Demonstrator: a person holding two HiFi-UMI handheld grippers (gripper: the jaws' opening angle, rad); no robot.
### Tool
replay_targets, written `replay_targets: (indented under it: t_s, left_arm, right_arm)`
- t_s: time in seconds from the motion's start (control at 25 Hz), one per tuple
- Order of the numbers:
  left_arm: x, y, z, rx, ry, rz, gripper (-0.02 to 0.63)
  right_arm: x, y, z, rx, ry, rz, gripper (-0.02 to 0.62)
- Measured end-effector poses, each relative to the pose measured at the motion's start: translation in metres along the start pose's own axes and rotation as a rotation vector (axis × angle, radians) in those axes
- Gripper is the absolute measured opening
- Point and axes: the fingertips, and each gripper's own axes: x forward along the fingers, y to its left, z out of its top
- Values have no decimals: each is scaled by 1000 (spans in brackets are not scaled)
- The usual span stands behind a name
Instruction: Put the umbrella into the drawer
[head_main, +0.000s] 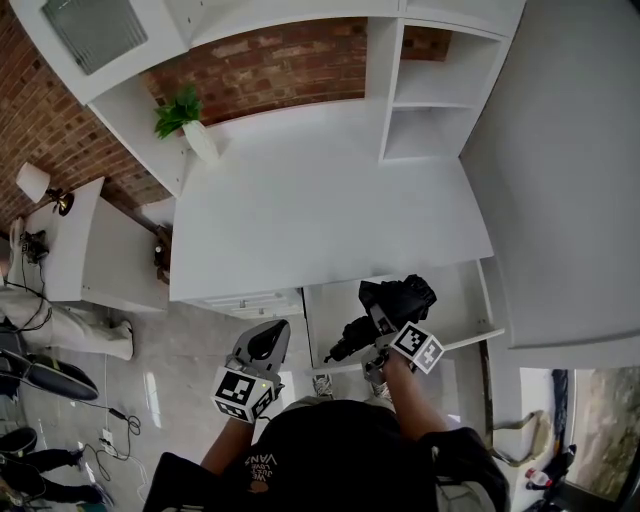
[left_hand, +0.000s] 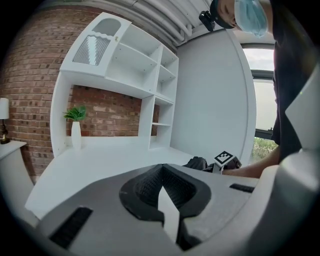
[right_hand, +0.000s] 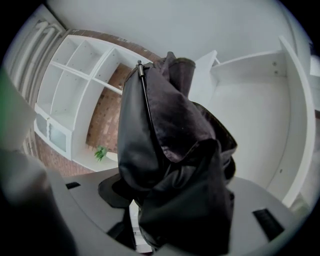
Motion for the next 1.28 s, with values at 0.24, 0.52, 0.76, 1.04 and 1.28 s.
replay_targets:
  t_s: [0.24, 0.52, 0.76, 1.04, 1.28]
  left_arm:
    - [0, 9, -3, -9, 17, 2, 6]
    - [-2, 16, -7, -15, 35, 21, 6]
    - [-6, 22, -12, -22, 54, 44, 6]
    - [-4, 23, -15, -24, 61, 53, 6]
    - [1, 19, -16, -19, 72, 44, 6]
  right_arm:
    - [24, -27, -6, 149, -16, -72, 244]
    - [48, -61, -14, 249, -31, -173, 243]
    - [68, -87, -24, 275, -7, -276, 243]
    - [79, -108, -32, 330, 10, -349, 243]
    - [84, -119, -36, 354, 17, -408, 243]
